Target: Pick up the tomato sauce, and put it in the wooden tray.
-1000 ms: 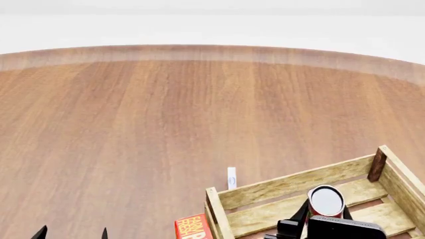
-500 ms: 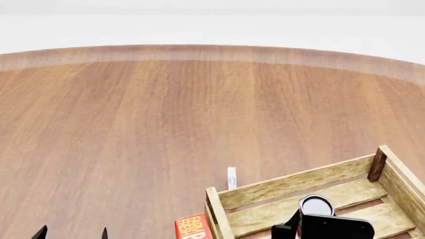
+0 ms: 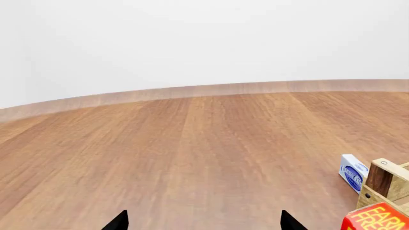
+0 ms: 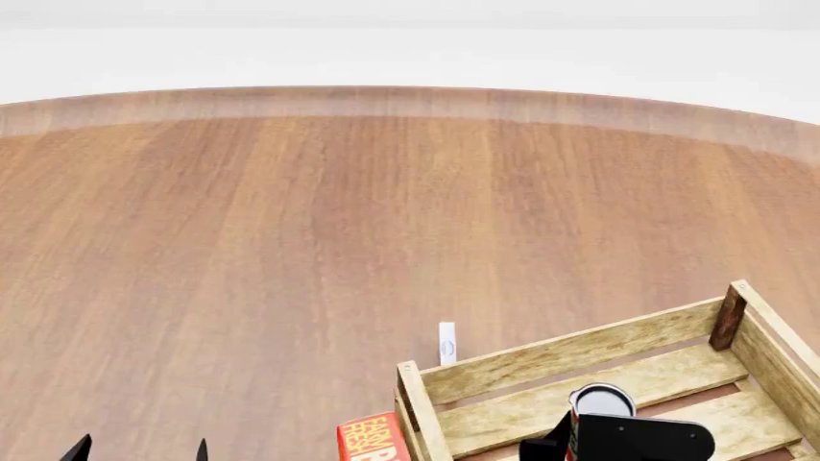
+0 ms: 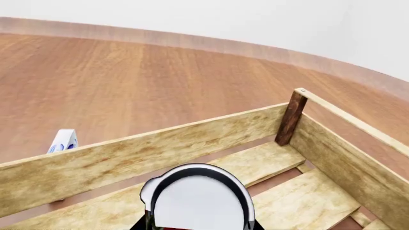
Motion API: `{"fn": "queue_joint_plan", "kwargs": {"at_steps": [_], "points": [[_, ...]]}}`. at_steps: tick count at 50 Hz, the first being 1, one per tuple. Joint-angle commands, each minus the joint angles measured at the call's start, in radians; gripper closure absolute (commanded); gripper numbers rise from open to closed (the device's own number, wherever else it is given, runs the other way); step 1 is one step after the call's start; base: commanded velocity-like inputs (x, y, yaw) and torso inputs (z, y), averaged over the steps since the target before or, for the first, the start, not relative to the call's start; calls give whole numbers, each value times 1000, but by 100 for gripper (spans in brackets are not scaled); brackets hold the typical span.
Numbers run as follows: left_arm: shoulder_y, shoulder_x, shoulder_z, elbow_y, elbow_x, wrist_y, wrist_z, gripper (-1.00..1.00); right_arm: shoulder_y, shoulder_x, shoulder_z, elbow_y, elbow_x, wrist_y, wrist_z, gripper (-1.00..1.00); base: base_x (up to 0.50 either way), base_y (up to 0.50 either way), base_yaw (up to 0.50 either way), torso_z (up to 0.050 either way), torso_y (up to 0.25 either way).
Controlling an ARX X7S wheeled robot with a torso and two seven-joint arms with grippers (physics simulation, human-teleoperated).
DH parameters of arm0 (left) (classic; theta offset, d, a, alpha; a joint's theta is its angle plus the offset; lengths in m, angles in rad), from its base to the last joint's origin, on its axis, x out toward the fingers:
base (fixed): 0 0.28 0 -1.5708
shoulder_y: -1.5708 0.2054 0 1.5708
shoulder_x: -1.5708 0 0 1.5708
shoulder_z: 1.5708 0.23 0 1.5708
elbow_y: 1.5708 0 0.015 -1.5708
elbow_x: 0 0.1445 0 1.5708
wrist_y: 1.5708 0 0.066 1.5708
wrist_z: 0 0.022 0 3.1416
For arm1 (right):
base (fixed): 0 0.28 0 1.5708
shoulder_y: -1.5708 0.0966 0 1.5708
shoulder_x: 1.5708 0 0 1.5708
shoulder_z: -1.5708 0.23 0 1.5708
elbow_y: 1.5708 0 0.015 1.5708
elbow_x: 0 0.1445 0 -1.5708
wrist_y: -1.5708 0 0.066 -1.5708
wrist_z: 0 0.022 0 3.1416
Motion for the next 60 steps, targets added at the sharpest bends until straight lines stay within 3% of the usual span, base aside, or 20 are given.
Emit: {"fn": "queue_joint_plan", "kwargs": {"at_steps": [1, 10, 11, 60], "points": [[5, 3, -8, 3, -8, 19, 11, -100, 4, -6, 8, 1, -40, 12, -12, 100, 0, 0, 0, 0, 0], [5, 2, -6, -1, -10, 24, 10, -100, 7, -7, 8, 4, -41, 17, -11, 100, 0, 0, 0, 0, 0], [4, 3, -7, -12, -10, 33, 13, -100, 6, -5, 6, 1, -42, 20, -10, -100, 0, 0, 0, 0, 0], [2, -8, 5, 6, -21, 20, -3, -100, -4, 1, 18, -17, -35, -13, -27, -100, 0, 0, 0, 0, 0]]}}
